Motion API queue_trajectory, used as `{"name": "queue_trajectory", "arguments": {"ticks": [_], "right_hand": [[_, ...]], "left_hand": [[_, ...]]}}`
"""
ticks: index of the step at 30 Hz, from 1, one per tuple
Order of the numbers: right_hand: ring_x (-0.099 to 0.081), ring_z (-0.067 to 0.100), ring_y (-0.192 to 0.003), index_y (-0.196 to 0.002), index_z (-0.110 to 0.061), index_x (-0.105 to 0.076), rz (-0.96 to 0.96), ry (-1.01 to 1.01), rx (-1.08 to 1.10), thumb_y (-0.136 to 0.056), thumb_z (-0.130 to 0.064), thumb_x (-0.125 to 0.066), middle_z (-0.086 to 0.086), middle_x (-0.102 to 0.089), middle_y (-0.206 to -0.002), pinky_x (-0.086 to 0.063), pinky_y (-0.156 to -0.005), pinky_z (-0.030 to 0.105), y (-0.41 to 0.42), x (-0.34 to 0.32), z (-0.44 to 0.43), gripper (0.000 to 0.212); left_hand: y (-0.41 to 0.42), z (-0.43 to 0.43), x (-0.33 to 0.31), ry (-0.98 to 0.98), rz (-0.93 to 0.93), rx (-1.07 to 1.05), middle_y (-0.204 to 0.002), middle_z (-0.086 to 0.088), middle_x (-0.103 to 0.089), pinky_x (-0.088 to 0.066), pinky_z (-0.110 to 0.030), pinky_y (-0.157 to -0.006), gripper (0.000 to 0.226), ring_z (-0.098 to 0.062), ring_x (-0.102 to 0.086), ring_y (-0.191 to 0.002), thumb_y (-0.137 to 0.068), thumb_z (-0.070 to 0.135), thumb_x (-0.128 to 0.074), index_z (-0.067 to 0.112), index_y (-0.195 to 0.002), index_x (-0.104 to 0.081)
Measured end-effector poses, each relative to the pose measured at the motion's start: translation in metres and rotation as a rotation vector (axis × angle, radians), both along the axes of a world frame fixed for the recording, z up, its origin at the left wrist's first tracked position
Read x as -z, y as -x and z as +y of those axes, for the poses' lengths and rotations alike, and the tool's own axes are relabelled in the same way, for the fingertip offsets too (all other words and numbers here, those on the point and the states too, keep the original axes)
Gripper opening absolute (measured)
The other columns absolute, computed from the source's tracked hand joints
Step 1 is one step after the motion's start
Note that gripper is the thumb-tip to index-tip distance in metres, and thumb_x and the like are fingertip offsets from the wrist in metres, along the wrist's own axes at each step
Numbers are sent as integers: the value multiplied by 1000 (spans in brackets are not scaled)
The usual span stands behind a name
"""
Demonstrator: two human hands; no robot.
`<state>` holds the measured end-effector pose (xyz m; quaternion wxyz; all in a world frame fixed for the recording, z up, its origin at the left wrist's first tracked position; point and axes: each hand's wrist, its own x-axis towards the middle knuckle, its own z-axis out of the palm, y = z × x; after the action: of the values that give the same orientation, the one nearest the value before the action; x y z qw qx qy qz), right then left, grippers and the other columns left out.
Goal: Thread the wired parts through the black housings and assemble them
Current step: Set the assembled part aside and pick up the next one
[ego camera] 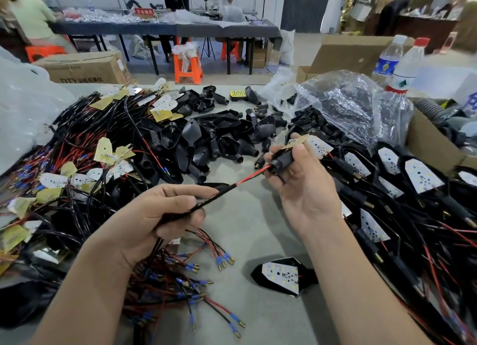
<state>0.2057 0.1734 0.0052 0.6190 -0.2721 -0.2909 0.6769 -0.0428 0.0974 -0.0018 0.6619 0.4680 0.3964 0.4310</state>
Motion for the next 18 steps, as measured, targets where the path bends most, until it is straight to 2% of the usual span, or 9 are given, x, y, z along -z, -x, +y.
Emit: {"name": "queue_trajectory", "arguments": {"ticks": [2,4,7,9,12,14,16,17,18], "right_hand": [[-69,32,-98,-114,-21,-65,29,30,-81,-103,-15,-52,16,-72,-109,-61,-75,38,0,0,-2,17],[-71,34,-100,-118,-15,-64,38,67,-150,-103,-15,-50,21,-71,-117,-63,-77,39,1,0,-3,21],[-74,36,-92,-117,-7,-70,70,122,-268,-103,-21,-51,24,-69,-119,-62,-62,34,3,-2,-6,27],[-75,34,-86,-117,-12,-75,52,160,-360,-106,-26,-51,23,-71,-116,-59,-54,29,5,-2,-8,30],[-75,31,-77,-131,-8,-67,-24,215,-447,-102,-30,-59,23,-73,-115,-56,-47,24,11,1,-11,37],[-73,27,-65,-113,0,-75,-89,244,-415,-91,-30,-69,23,-73,-109,-52,-42,22,18,4,-12,37],[-66,23,-53,-84,0,-80,-147,254,-363,-71,-32,-77,22,-72,-91,-48,-39,20,24,7,-12,34],[-62,21,-49,-78,-2,-80,-173,260,-342,-71,-32,-77,20,-70,-82,-46,-37,19,26,8,-12,31],[-58,19,-45,-79,-2,-77,-192,267,-324,-78,-29,-76,17,-69,-75,-42,-35,18,27,9,-12,27]], "left_hand": [[-4,1,2,0,44,29,-77,-10,-71,-35,-13,-36,66,-5,-47,-40,-59,44,-96,14,-115,-79],[-7,3,5,48,48,61,-92,-13,-76,-47,-18,-42,66,-11,-65,-55,-63,43,-95,11,-118,-77],[-11,6,10,77,26,136,-123,-18,-73,-60,-28,-71,59,-21,-76,-95,-79,41,-86,8,-126,-73],[-21,11,11,31,29,36,-130,-15,-70,-60,-30,-82,50,-22,-73,-107,-90,37,-73,9,-131,-70],[-39,18,15,33,-13,-185,-124,-14,-74,-60,-27,-79,44,-24,-74,-108,-88,34,-59,12,-123,-74],[-48,19,17,21,-4,-206,-125,-11,-74,-60,-27,-82,43,-23,-71,-115,-88,36,-57,15,-121,-75],[-52,19,18,-5,14,-181,-130,-8,-71,-59,-30,-87,48,-22,-68,-122,-91,37,-57,17,-134,-65],[-53,19,18,-24,31,-164,-132,-7,-71,-60,-33,-89,49,-22,-67,-123,-93,36,-59,19,-139,-60],[-56,19,17,-45,55,-149,-132,-6,-71,-59,-35,-92,47,-22,-67,-123,-95,33,-62,20,-140,-58]]}}
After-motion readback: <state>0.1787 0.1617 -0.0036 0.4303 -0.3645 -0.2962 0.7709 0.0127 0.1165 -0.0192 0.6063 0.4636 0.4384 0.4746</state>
